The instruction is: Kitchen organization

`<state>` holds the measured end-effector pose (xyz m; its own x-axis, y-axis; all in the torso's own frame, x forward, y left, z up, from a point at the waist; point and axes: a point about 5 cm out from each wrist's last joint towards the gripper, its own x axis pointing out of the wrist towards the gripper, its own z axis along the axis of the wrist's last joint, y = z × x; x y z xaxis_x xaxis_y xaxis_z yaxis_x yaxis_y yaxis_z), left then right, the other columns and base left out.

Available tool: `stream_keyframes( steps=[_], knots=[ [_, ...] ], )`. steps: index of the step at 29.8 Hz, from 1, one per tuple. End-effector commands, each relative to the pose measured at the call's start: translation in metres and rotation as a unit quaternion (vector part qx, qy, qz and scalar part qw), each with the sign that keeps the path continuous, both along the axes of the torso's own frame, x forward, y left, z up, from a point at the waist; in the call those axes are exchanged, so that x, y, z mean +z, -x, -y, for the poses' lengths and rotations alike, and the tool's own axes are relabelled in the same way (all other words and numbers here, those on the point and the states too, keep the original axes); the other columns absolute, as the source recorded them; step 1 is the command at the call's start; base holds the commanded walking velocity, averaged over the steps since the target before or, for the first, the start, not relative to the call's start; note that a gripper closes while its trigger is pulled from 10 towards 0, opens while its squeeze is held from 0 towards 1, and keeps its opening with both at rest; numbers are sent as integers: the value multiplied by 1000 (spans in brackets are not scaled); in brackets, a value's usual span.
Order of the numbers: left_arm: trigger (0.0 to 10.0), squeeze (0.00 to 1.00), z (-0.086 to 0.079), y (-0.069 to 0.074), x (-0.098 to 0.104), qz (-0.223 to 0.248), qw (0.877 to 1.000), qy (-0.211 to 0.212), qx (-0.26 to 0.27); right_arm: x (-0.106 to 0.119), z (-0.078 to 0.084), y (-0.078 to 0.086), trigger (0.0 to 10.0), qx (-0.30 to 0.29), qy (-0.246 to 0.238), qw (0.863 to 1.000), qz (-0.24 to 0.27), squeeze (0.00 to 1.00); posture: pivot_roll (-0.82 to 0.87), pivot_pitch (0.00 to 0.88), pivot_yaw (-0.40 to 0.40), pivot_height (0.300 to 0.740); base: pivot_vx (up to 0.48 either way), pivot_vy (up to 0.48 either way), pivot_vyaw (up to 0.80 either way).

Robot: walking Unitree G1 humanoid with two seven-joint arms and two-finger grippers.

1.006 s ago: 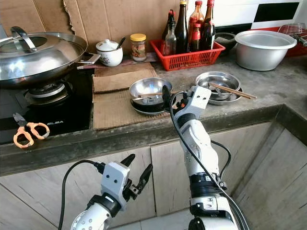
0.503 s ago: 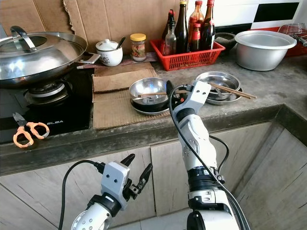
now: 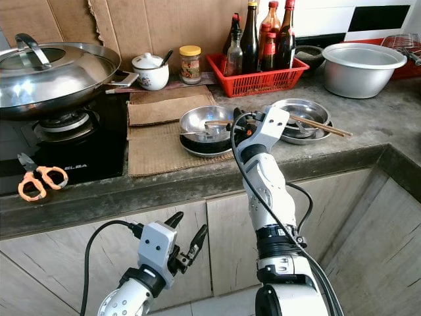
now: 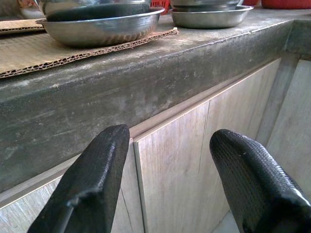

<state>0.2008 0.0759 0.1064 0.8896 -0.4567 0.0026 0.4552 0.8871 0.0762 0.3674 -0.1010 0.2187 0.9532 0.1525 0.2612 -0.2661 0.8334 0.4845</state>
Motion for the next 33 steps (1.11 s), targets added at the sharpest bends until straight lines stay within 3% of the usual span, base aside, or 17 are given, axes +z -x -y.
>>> stream_keyframes(
  steps=[1,6,10,13,14,17,21,33],
  knots=[
    [10000,0,-1,-1,-1,-2,1000,7,9,27,-9,3,0,4,-30,999,41,0,70,0,-52,740,0,0,0],
    [10000,0,-6,-5,-1,-9,999,21,26,59,-3,16,0,-10,-19,994,109,0,62,0,-46,740,0,0,0],
    [10000,0,-8,-6,0,-9,999,22,31,68,1,24,0,-22,7,990,139,0,60,0,-42,740,0,0,0],
    [10000,0,-9,-7,0,-6,999,21,35,76,9,36,0,-64,72,978,184,0,61,0,-44,740,0,0,0],
    [10000,0,-9,-7,0,-6,999,21,35,76,9,36,0,-64,72,978,184,0,61,0,-44,740,0,0,0],
    [10000,0,-12,-8,0,-5,999,19,45,80,18,49,0,-120,154,956,219,0,51,0,-35,740,0,0,0],
    [10000,0,-12,-10,0,-4,999,20,46,67,26,59,0,-137,209,944,215,0,44,0,-30,740,0,0,0],
    [10000,0,-17,-11,-1,-2,998,11,60,21,46,83,0,-178,259,938,147,0,45,0,-19,740,0,0,0]
  ],
)
